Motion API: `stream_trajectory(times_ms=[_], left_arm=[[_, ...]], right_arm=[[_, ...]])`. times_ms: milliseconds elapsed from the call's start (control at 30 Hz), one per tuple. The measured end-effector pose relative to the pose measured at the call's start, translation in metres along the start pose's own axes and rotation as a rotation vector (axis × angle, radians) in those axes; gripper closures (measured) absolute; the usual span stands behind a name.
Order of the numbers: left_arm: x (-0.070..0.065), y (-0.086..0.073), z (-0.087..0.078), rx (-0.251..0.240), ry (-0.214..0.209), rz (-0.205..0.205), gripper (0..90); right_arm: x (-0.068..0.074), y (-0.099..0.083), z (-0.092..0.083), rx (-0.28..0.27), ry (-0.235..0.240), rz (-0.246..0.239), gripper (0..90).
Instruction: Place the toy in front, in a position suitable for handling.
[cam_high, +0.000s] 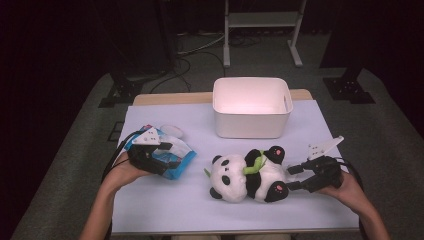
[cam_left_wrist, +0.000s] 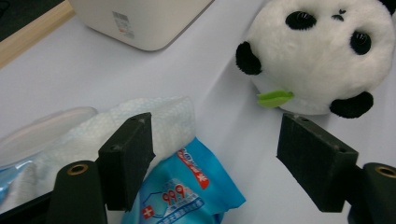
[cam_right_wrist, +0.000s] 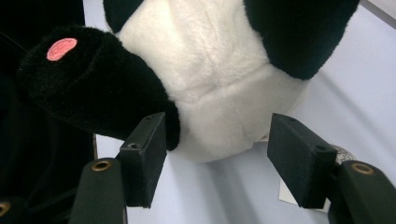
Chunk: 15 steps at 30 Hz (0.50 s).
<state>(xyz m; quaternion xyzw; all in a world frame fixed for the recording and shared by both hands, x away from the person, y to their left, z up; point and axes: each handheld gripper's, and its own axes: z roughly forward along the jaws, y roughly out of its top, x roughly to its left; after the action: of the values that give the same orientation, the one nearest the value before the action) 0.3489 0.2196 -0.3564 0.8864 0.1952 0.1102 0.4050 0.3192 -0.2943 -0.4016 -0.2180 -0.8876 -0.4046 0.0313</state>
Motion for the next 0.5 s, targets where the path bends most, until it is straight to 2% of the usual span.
stream_trajectory(times_ms=[33, 100, 400, 500], left_arm=[[0.003, 0.001, -0.001, 0.006, 0.0, 0.012, 32.2], [0.008, 0.003, -0.001, 0.027, -0.007, 0.012, 33.3], [0.026, 0.003, 0.009, 0.06, -0.02, 0.019, 40.7], [0.03, 0.003, 0.012, 0.072, -0.025, 0.003, 39.2]], right_arm=[[0.0, 0.0, 0.0, 0.0, 0.001, 0.0, 36.1], [0.0, 0.0, -0.001, -0.003, 0.004, -0.001, 36.0], [-0.001, -0.001, -0.002, -0.009, 0.01, 0.001, 36.0], [-0.002, -0.001, -0.002, -0.007, 0.012, 0.0, 36.0]])
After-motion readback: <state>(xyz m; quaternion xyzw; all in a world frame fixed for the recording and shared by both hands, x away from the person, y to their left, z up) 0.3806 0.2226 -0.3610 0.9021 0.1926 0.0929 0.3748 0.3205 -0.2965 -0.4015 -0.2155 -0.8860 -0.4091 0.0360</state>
